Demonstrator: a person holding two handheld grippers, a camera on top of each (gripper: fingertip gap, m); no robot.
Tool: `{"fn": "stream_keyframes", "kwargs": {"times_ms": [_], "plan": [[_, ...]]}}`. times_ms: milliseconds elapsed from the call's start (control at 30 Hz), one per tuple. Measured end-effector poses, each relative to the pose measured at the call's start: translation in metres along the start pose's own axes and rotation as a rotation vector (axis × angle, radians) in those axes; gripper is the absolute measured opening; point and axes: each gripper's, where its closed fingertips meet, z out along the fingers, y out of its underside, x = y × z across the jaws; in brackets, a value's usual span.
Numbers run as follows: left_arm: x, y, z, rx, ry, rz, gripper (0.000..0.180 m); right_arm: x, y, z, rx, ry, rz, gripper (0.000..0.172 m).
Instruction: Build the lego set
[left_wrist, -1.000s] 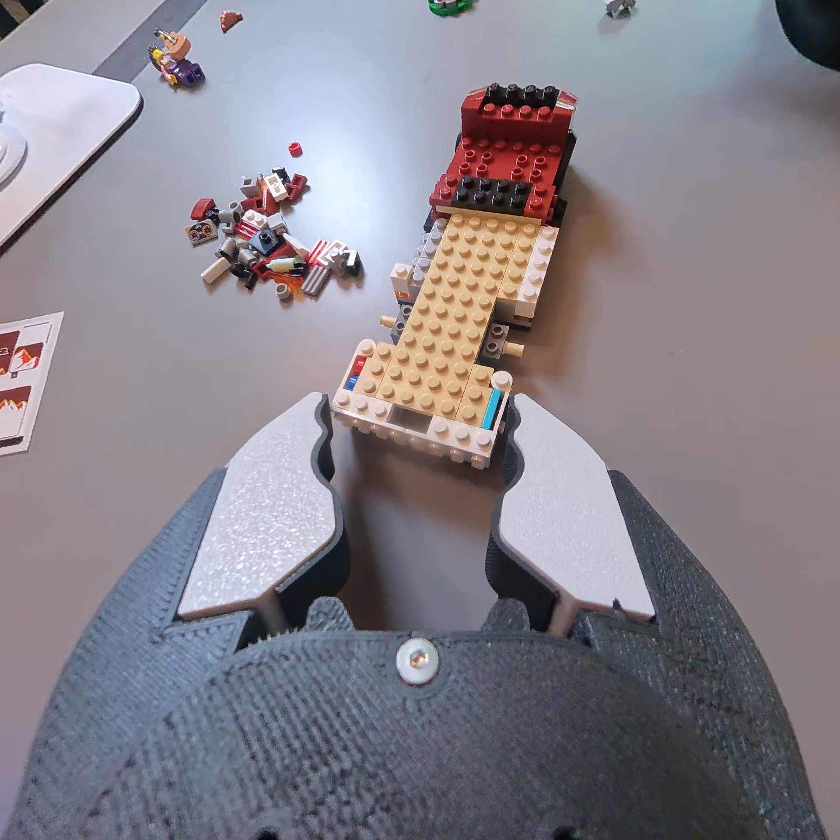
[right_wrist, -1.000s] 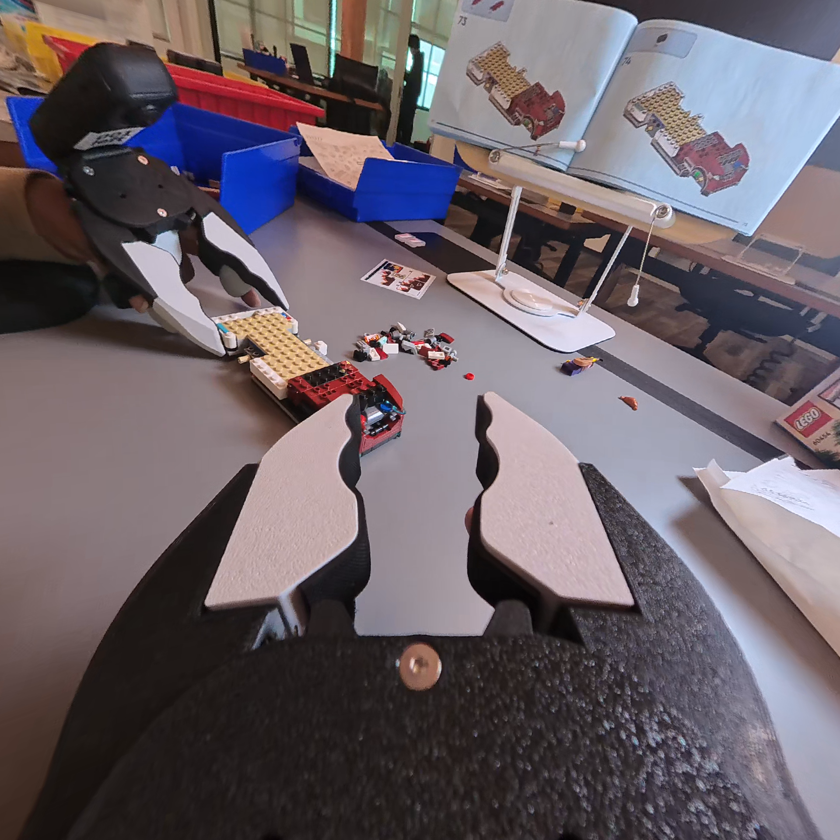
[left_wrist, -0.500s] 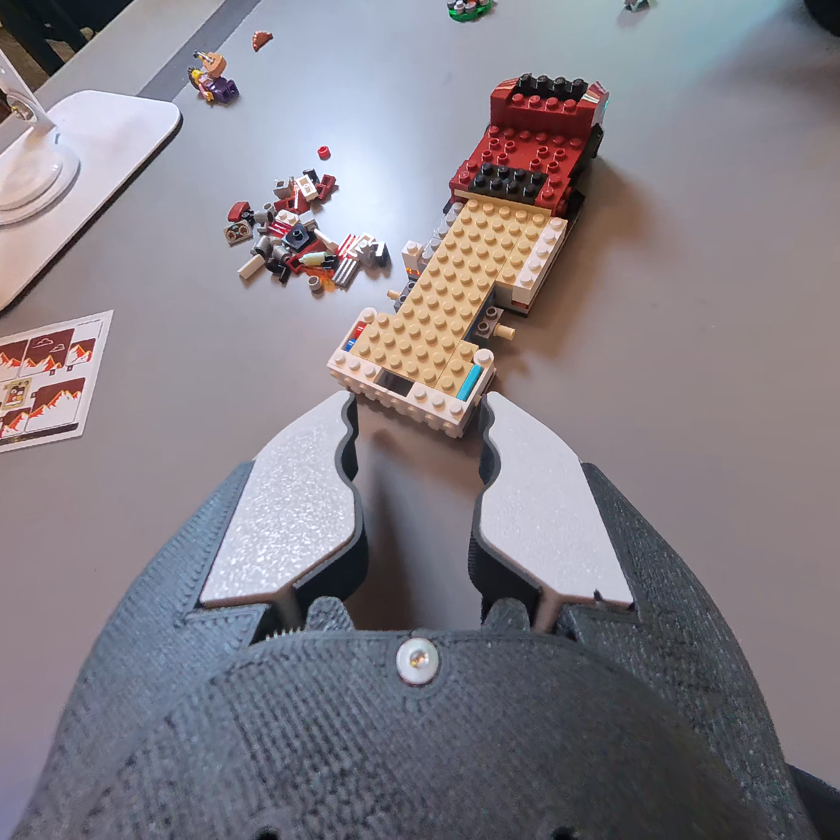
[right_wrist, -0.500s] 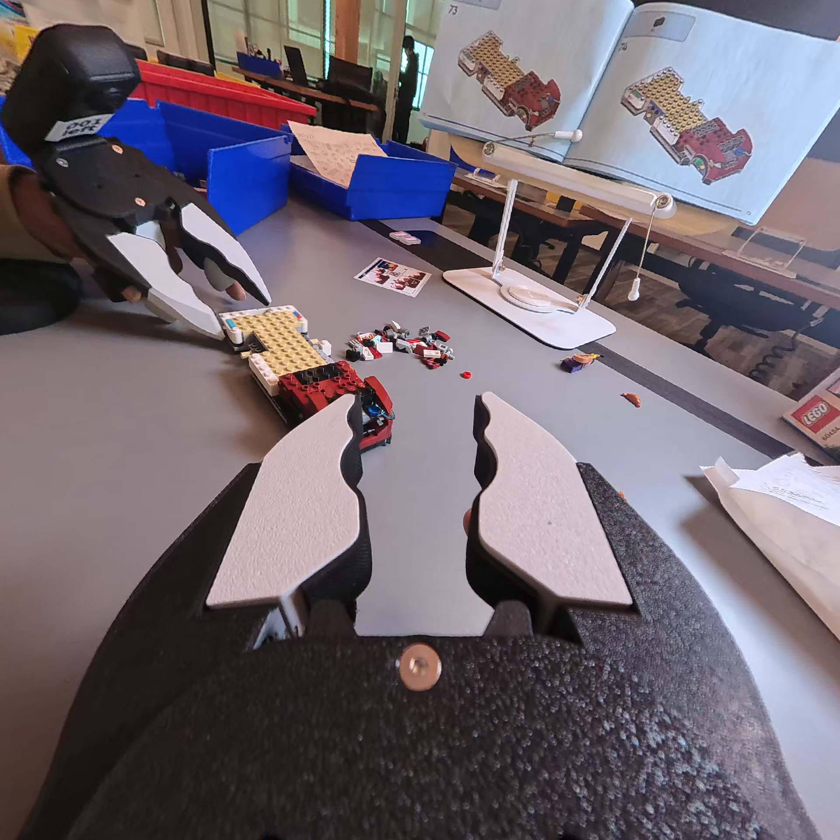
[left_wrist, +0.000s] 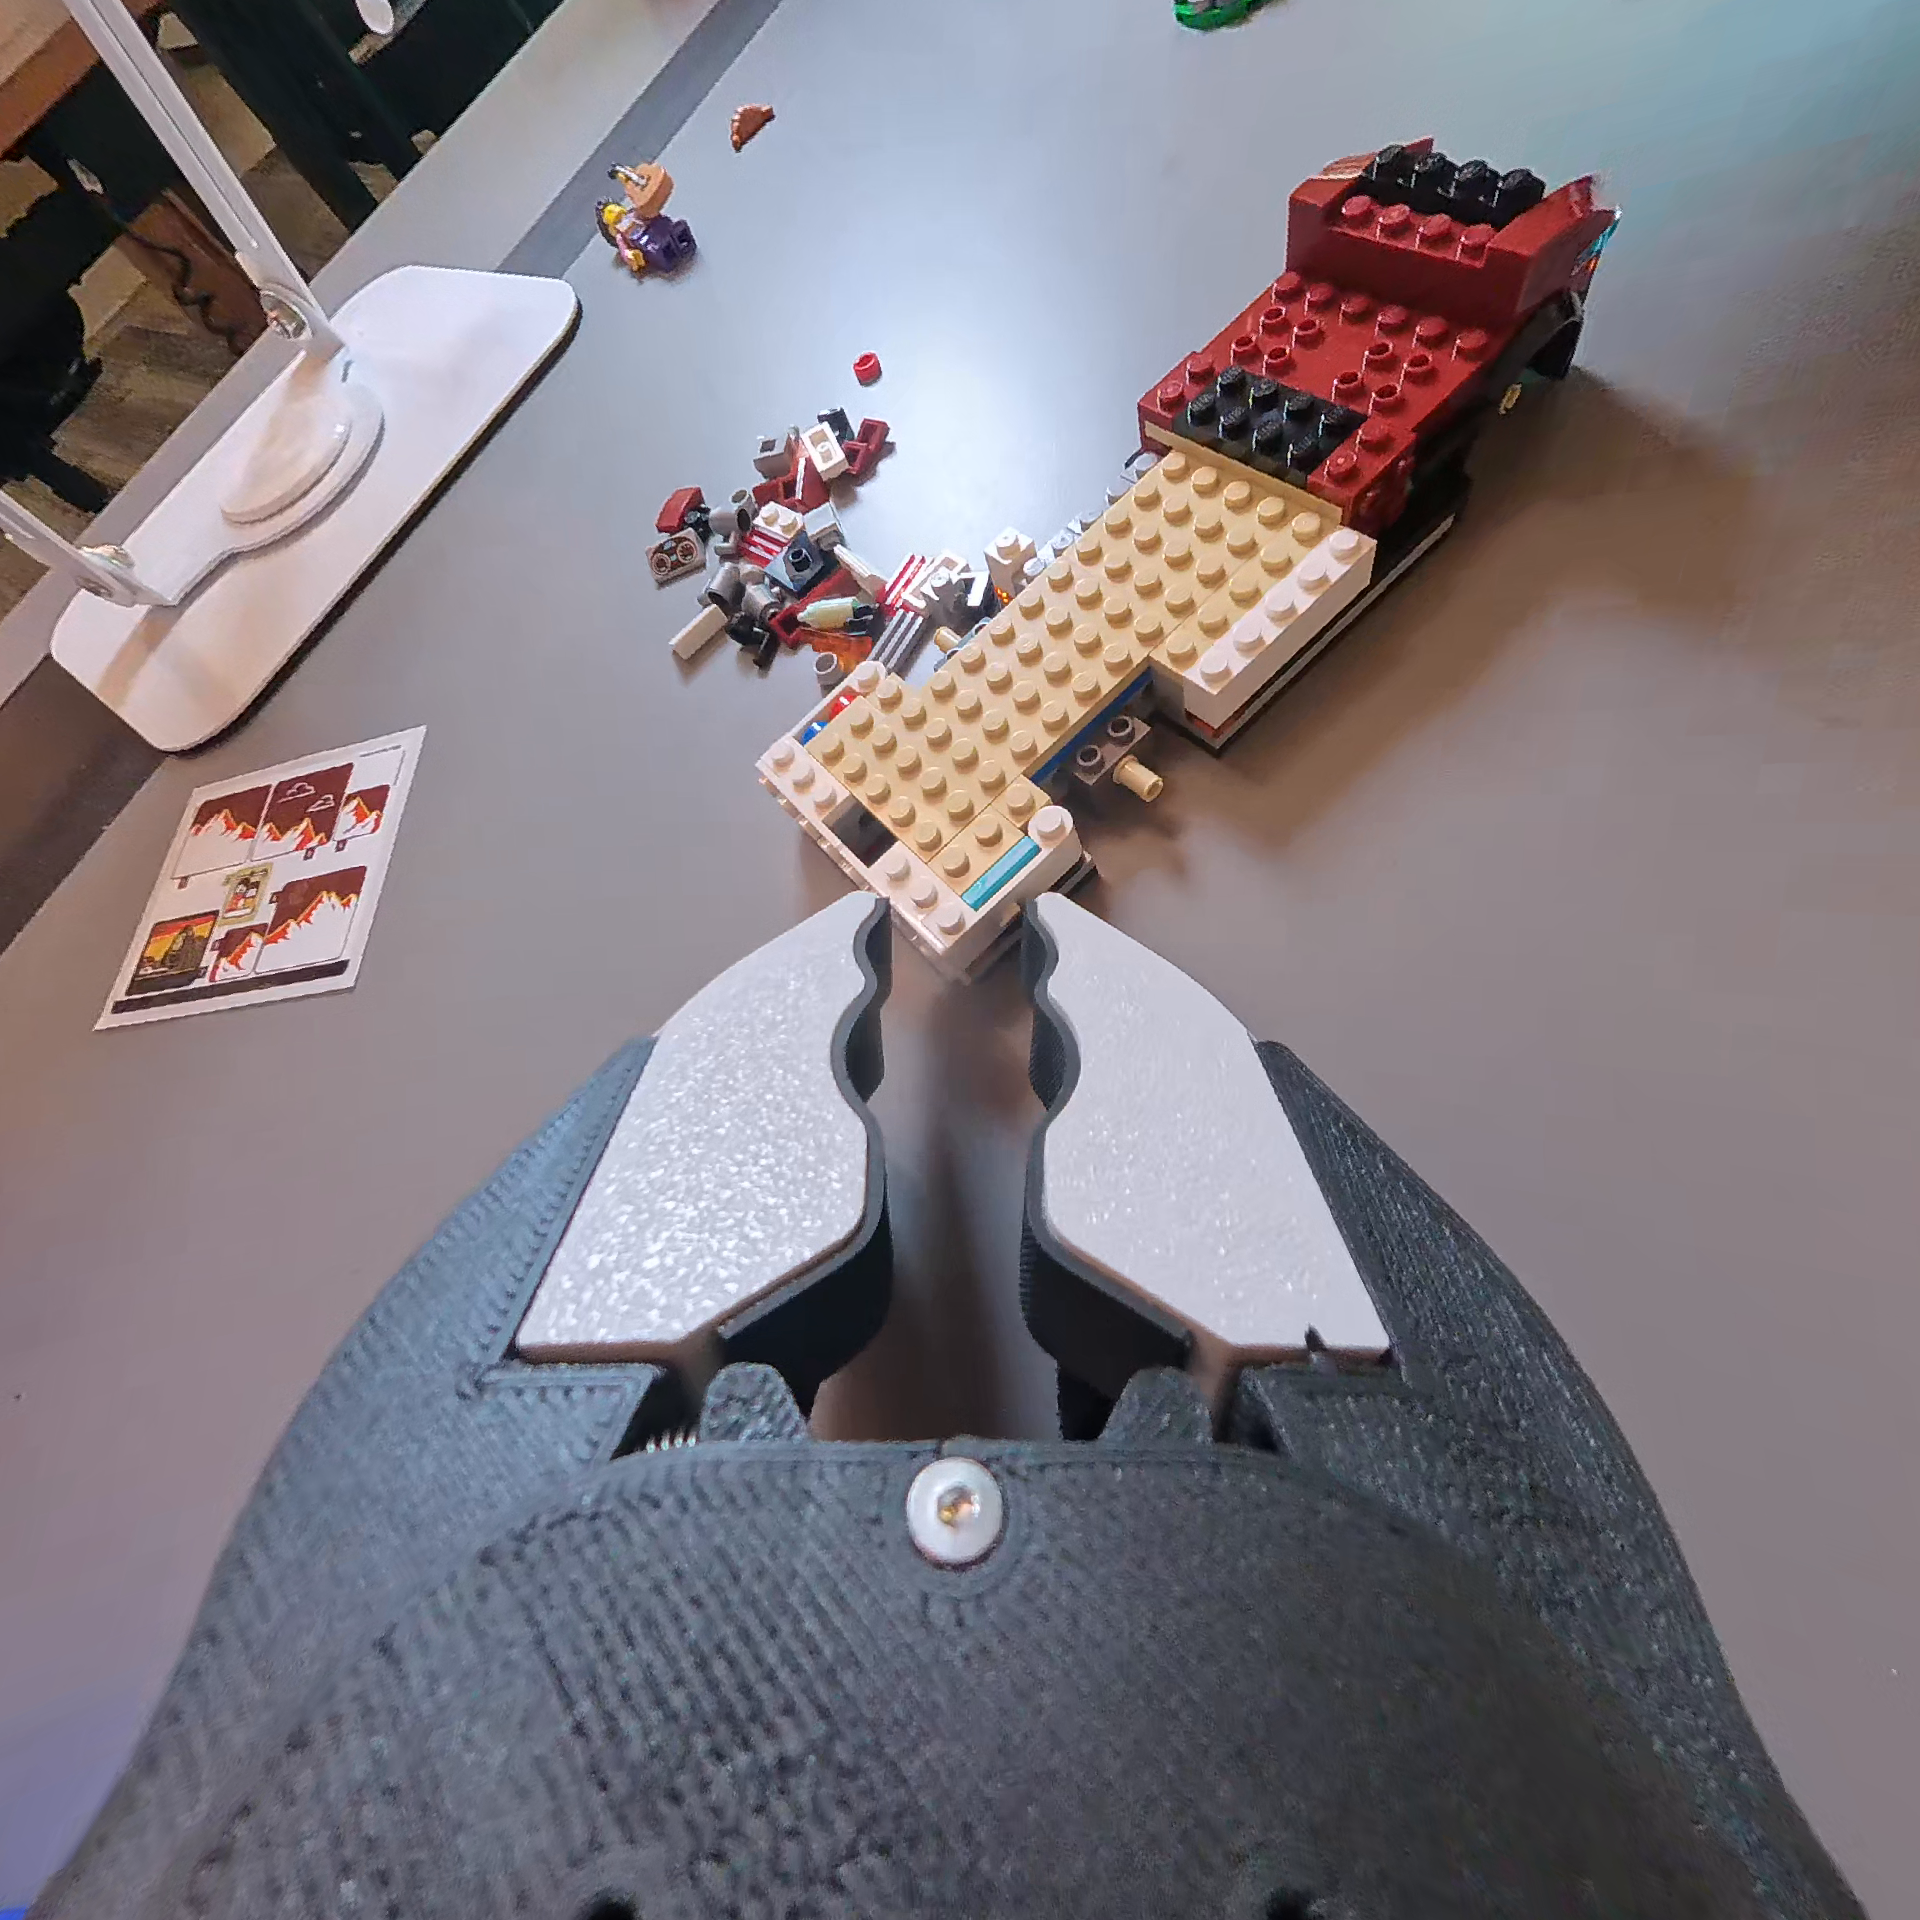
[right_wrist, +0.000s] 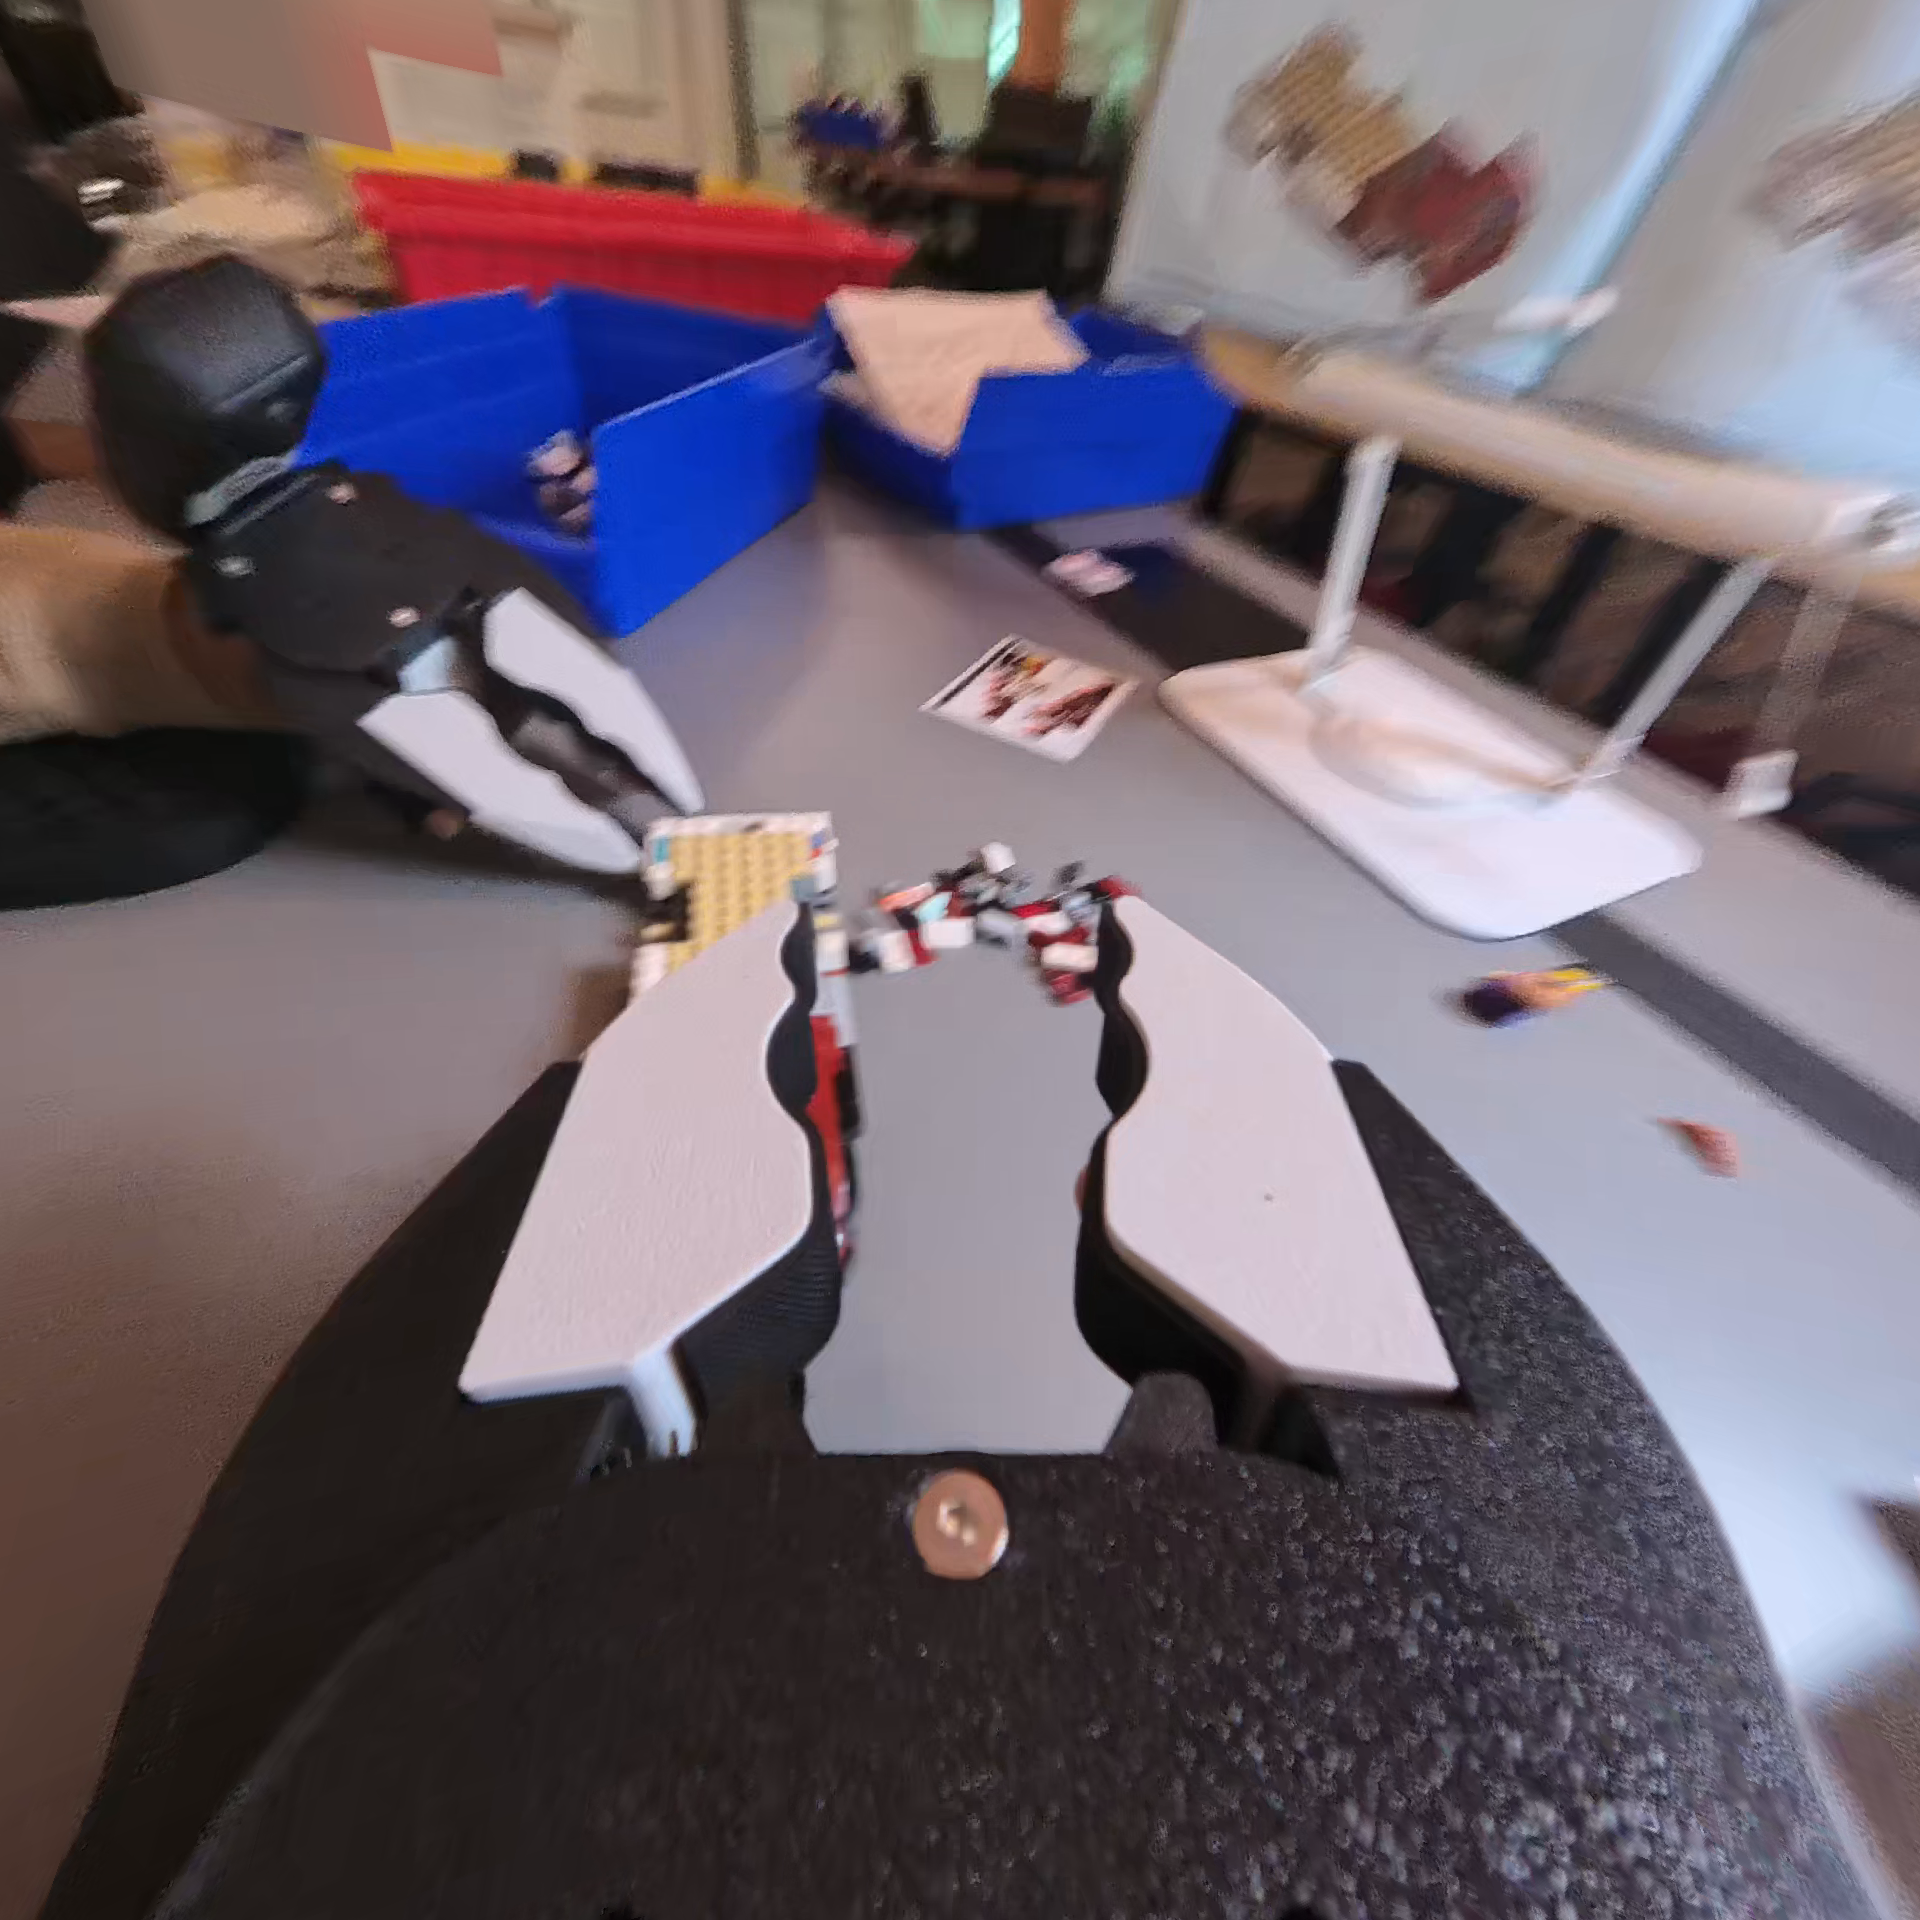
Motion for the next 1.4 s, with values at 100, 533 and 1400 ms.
{"fn": "stream_keyframes", "kwargs": {"times_ms": [100,533,1400], "plan": [[-0.002,0.0,-0.001,0.001,-0.007,-0.008,0.029,-0.025,0.032,0.016,-0.245,-0.201,0.081,0.081],[0.01,-0.003,0.0,0.004,0.053,-0.034,0.041,-0.055,0.101,0.02,-0.596,-0.139,-0.199,0.064],[-0.063,-0.057,-0.075,0.484,-0.232,-0.34,0.0,0.241,-0.155,0.061,0.216,0.588,-0.207,0.0]]}}
